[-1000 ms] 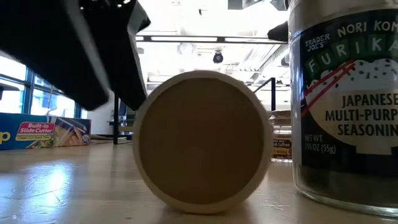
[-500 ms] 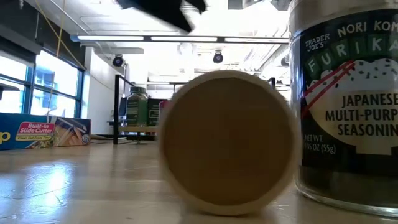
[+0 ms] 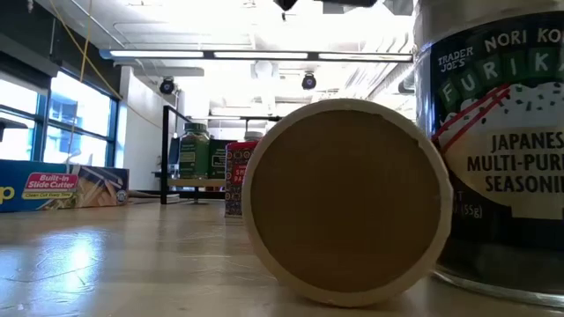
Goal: Shelf spices
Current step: Put the gold seasoning bottle on the shelf to the top right of the white seasoning bottle
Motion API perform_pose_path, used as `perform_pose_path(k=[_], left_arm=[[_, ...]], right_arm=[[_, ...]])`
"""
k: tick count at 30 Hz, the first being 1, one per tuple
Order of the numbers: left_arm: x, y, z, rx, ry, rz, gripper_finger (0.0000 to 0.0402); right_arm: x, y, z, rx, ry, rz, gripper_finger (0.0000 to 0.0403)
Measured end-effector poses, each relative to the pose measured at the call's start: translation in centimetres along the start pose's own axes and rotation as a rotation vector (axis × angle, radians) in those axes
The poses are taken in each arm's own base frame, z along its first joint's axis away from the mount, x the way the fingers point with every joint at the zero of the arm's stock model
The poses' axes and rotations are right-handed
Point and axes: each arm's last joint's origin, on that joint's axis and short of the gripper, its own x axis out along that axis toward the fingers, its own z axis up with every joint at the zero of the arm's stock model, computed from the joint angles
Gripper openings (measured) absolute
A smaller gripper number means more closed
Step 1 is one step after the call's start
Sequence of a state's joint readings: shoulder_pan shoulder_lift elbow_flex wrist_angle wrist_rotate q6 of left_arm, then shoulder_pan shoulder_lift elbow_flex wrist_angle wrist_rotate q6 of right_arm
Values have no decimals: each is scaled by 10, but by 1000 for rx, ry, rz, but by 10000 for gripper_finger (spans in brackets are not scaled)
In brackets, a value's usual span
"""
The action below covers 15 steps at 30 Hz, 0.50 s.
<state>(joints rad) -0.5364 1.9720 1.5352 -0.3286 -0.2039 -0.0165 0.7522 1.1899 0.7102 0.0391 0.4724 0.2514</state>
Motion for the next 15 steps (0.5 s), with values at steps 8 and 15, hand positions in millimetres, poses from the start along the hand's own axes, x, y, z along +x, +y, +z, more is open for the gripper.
perform_pose_path(k=[8,15], left_arm=[[-1,0,-8,-143,69,94,239],[-8,-18,-19,-202,146,210,239]], right_arm=[[41,35,-22,118,1,198,194],[70,56,-25,-12,77,359,240]])
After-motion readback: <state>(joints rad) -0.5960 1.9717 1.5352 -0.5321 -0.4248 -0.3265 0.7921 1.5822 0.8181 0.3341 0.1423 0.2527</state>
